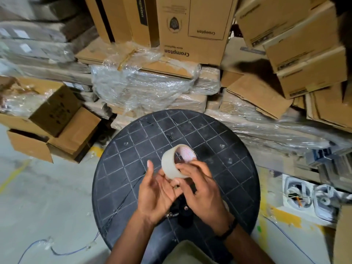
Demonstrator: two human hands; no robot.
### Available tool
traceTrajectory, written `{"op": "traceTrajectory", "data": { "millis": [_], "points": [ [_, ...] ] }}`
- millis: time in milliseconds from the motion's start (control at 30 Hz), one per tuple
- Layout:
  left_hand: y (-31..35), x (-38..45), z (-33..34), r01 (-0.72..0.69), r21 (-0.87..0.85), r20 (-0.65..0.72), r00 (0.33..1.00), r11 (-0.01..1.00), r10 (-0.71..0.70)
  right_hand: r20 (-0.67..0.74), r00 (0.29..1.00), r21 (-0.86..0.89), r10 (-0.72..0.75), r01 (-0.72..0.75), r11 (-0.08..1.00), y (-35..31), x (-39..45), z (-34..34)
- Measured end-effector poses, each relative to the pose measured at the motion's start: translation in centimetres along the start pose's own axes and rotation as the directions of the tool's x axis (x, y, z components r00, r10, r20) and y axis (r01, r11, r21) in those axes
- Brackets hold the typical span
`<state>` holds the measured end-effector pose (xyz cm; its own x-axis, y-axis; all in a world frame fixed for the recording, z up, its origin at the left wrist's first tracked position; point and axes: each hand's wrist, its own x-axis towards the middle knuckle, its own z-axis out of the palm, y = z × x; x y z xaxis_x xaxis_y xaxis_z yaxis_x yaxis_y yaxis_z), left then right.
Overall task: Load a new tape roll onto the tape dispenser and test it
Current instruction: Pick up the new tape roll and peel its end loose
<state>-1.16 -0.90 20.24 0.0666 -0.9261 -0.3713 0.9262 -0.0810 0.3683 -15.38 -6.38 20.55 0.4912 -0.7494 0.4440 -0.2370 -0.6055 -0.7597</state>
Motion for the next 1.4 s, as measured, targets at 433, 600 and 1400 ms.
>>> {"op": "traceTrajectory", "data": {
  "millis": [433,600,1400],
  "points": [
    [2.4,-1.7,2.2,-0.524,0.633,0.352,0.850,0.570,0.392,0.066,0.945,0.372,0.320,-0.321,0.871,-3.0,2.0,-2.0],
    [2.2,-2.6,2.8,-0.312,0.484,0.092,0.947,0.818,0.306,0.116,0.975,-0.244,-0.190,0.213,0.946,-2.4,1.3,-2.8],
    [1.5,-2.1,2.9,-0.387,0.919,0.375,0.918,0.079,0.132,0.547,0.730,0.835,0.410,-0.511,-0.204,2.2,0.2,-2.9]
  ]
}}
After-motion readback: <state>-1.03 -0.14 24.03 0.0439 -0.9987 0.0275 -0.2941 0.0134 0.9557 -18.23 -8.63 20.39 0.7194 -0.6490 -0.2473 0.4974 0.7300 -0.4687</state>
